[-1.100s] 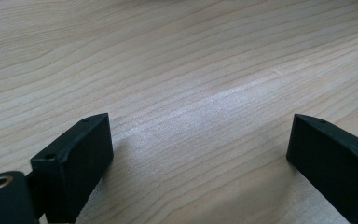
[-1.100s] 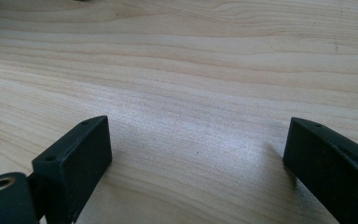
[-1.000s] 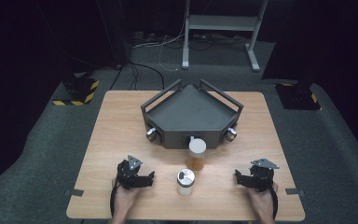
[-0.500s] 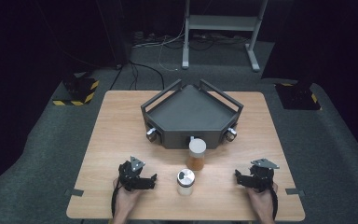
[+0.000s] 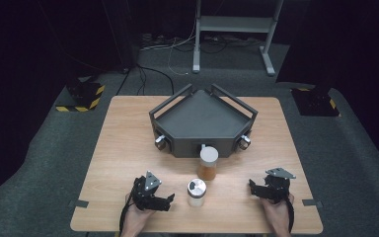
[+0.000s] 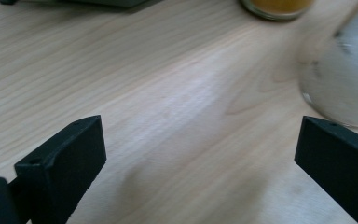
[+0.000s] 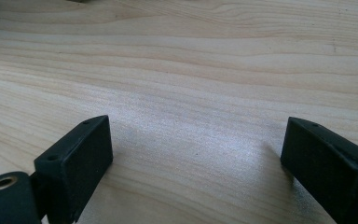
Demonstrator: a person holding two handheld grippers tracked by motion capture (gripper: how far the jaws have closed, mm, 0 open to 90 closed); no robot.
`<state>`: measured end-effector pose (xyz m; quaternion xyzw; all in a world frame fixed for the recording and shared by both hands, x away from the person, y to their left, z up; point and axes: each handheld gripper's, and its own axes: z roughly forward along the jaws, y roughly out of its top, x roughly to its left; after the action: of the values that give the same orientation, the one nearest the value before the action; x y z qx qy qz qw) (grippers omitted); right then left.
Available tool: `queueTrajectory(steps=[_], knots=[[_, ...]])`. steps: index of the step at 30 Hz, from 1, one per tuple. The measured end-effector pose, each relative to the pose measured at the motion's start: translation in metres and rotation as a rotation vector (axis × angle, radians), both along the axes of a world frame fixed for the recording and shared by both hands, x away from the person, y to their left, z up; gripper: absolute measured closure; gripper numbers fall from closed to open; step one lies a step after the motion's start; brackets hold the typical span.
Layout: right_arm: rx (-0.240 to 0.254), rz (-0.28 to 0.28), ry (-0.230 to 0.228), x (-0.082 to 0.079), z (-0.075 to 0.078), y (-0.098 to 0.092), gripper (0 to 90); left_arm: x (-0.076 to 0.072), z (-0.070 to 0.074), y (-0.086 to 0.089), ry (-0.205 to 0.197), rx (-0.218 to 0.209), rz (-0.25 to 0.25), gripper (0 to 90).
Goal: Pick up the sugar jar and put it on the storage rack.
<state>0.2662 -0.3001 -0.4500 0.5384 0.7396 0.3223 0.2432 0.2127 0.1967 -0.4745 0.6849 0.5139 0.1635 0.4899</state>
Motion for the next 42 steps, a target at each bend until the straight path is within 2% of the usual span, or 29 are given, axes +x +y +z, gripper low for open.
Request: queueTrajectory(steps=[10, 13, 19, 20, 21, 25, 31, 36, 42], knots=[[0.000, 0.000, 0.000, 0.000, 0.000, 0.000, 8.9, -0.007, 0.004, -0.008, 0.011, -0.027, -0.156, 1.9], [0.000, 0.000, 0.000, 0.000, 0.000, 0.000, 8.9, -0.007, 0.002, -0.012, 0.014, -0.049, -0.182, 1.9], [-0.001, -0.001, 0.000, 0.000, 0.000, 0.000, 9.0, -0.006, -0.001, -0.024, 0.014, -0.064, -0.207, 2.3], [-0.001, -0.001, 0.000, 0.000, 0.000, 0.000, 9.0, -0.004, -0.001, -0.023, 0.014, -0.055, -0.230, 2.4], [-0.001, 0.000, 0.000, 0.000, 0.000, 0.000, 9.0, -0.006, -0.002, -0.027, 0.015, -0.070, -0.210, 2.5], [-0.001, 0.000, 0.000, 0.000, 0.000, 0.000, 8.9, -0.004, -0.004, -0.033, 0.008, -0.094, -0.208, 3.2], [-0.001, 0.000, 0.000, 0.000, 0.000, 0.000, 9.0, -0.002, -0.006, -0.044, -0.013, -0.098, -0.223, 5.1], [-0.001, 0.000, -0.001, 0.000, 0.000, 0.000, 9.0, 0.002, -0.008, -0.052, -0.014, -0.090, -0.230, 7.2], [0.000, 0.000, -0.001, 0.000, 0.000, 0.000, 9.0, 0.004, -0.011, -0.060, -0.025, -0.090, -0.221, 11.1]])
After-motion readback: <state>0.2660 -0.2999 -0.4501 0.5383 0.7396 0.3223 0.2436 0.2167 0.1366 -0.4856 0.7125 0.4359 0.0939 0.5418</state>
